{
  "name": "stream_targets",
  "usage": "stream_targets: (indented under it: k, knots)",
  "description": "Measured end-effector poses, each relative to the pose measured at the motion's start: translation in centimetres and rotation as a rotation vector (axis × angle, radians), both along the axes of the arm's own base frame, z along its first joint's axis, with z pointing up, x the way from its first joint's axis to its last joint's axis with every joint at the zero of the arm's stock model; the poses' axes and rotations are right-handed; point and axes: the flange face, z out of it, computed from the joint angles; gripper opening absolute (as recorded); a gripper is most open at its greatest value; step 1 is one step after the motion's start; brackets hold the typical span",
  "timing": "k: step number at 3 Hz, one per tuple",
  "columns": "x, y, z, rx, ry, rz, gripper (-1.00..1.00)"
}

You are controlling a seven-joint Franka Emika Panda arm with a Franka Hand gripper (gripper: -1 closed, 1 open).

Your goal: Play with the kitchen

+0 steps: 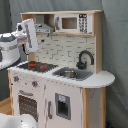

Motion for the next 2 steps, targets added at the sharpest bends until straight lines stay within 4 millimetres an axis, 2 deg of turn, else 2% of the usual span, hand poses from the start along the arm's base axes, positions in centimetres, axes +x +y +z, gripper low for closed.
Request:
stream_targets:
  k: [1, 2]
  knots:
    - [-0.7, -1.0, -0.7, 0.044, 0.027, -0.067, 1.00]
    - [-0.3, -2.4, -1.2, 0.110, 0.087, -0.131, 1.00]
